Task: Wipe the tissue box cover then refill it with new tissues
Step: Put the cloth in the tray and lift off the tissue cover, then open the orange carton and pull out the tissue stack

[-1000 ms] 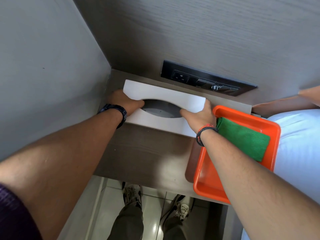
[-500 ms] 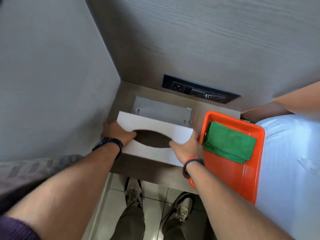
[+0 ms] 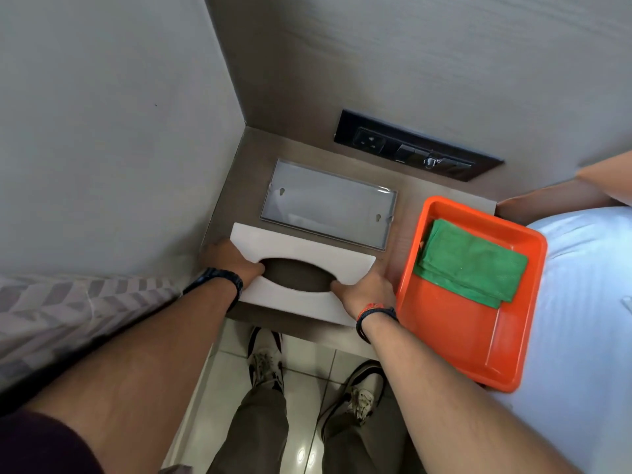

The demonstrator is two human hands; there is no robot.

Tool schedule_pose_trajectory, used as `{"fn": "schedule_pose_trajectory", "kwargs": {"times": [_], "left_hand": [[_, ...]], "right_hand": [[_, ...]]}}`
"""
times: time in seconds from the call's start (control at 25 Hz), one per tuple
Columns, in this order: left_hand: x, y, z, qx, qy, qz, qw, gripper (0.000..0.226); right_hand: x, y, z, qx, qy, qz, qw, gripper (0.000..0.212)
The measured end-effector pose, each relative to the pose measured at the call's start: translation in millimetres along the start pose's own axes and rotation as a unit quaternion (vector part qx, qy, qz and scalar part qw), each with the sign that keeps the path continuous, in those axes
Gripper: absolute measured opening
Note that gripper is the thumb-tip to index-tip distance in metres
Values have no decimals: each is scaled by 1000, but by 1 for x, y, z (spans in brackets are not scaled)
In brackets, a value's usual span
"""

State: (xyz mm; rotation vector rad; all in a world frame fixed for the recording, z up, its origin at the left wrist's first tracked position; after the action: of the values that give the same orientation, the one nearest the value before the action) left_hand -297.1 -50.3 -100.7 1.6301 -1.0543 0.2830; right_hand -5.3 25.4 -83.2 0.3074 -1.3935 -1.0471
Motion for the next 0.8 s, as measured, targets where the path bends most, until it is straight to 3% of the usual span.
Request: {"fn": "schedule_pose_trajectory", "kwargs": {"times": [0.12, 0.2, 0.32, 0.4, 0.48, 0.64, 0.8], "left_hand": [[-2, -3, -1, 11, -5, 3, 1000, 67], [7, 6, -16, 0, -42, -40, 998, 77], [30, 19, -71, -60, -203, -112, 971, 86], [51, 13, -112, -74, -309, -104, 942, 81], [80, 11, -151, -78, -375, -98, 918, 74], [146, -8, -228, -124, -466, -47, 874, 67], [251, -66, -305, -141, -575, 20, 806, 55]], "right_hand": [[-6, 0, -2, 11, 1, 0, 1000, 71], [-2, 9, 3, 26, 12, -27, 999, 70], [11, 41, 29, 80, 109, -139, 981, 71], [25, 68, 51, 130, 214, -215, 944, 75], [35, 100, 57, 154, 265, -262, 915, 76], [50, 194, 21, 122, 241, -343, 900, 67], [75, 298, -78, 85, 154, -423, 889, 50]]}}
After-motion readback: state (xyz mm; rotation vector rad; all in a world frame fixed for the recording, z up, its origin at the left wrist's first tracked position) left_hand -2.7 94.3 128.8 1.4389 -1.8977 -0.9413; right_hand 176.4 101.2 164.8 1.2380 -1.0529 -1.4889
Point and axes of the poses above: each hand's wrist, its own x-axis away from the middle knuckle, its own y-axis out of the back of the hand, z = x × y, the point moved 10 cm from there along -x, towards the middle knuckle, and after that the axes turned 8 degrees about x, right-handed, at the moved point
